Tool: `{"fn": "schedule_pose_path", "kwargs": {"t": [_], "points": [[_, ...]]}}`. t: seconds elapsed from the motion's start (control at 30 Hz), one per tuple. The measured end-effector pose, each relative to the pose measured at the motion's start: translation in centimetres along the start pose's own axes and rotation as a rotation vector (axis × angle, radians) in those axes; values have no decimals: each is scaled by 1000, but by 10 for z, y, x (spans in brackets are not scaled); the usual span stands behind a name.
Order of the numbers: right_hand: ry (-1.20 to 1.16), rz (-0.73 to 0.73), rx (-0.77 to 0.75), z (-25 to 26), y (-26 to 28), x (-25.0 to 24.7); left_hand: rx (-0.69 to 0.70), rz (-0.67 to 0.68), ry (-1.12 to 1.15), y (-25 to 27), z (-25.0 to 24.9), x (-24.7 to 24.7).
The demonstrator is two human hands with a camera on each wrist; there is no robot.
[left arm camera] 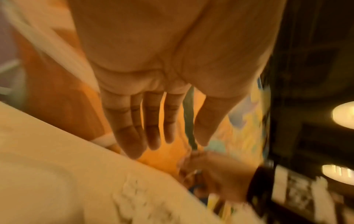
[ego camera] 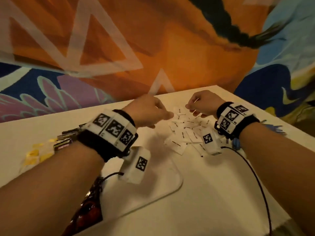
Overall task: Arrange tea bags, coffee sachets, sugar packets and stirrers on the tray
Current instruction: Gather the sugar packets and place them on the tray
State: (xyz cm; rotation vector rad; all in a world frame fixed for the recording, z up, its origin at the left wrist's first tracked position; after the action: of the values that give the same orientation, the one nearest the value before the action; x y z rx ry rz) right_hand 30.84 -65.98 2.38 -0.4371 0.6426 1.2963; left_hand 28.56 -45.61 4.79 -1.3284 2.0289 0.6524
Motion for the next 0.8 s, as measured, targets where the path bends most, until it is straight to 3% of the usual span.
{"fn": "schedule_pose_path", "kwargs": {"t": [0.1, 0.2, 0.43, 0.57, 0.8], "points": [[-93, -38, 5, -16, 4, -4, -38, 137, -506, -27, -15, 52], [-164, -50, 21, -31, 6, -10, -37, 184, -798, -42, -24, 88], [-210, -7, 45, -55, 9, -20, -38, 297, -1002, -73, -30, 141], [-217, -5, 48, -65, 11, -26, -38, 339, -1094, -79, -32, 145], [-224, 17, 41, -70, 18, -26, 7, 331, -1052, -76, -32, 146]]}}
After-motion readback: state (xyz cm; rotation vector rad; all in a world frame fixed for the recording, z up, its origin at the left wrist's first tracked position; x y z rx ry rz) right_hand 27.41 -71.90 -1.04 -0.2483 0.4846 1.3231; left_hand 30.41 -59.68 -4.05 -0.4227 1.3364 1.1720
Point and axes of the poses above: each hand's wrist, its own y-axis away from the middle knuckle, its own x-axis out of the palm, z = x × y, the point moved 6 cm from there along -y, towards the middle knuckle, and after that the axes turned 5 degrees about -y, right-handed, at the moved point
